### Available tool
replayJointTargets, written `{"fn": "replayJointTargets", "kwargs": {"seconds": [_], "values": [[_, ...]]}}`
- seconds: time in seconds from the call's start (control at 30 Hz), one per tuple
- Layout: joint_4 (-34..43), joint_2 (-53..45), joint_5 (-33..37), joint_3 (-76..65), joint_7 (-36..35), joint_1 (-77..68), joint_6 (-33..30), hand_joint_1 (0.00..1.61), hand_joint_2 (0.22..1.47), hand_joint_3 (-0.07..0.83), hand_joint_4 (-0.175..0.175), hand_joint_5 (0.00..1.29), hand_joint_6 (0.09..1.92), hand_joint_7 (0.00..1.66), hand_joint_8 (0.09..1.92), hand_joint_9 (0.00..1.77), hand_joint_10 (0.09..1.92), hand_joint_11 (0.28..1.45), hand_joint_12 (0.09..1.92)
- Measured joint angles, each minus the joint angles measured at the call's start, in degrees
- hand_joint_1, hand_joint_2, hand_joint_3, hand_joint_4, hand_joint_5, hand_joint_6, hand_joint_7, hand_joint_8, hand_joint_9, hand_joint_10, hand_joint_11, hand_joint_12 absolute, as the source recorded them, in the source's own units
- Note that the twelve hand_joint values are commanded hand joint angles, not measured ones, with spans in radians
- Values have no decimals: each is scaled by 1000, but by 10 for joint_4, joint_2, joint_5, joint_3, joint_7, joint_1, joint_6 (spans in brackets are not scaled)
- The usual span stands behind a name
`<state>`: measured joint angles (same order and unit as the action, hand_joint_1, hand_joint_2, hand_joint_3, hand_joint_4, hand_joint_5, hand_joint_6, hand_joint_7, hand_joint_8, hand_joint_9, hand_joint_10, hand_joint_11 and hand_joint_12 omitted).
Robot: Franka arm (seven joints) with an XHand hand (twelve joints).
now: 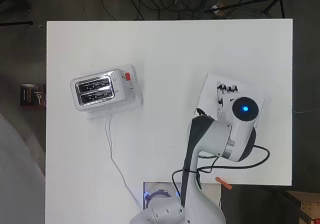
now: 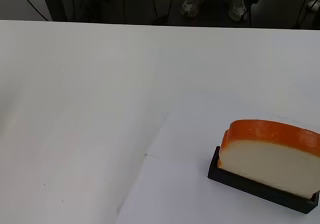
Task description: Teleoperate dual arm-hand system to toast a bread
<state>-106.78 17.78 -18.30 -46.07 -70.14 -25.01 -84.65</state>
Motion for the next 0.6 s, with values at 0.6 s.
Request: {"fn": "replayJointTargets", "kwargs": {"seconds": [0.6], "values": [[0,132,-265,-526,135,-534,48,257,937,8,25,319,87,403,87,575,87,534,87]]}}
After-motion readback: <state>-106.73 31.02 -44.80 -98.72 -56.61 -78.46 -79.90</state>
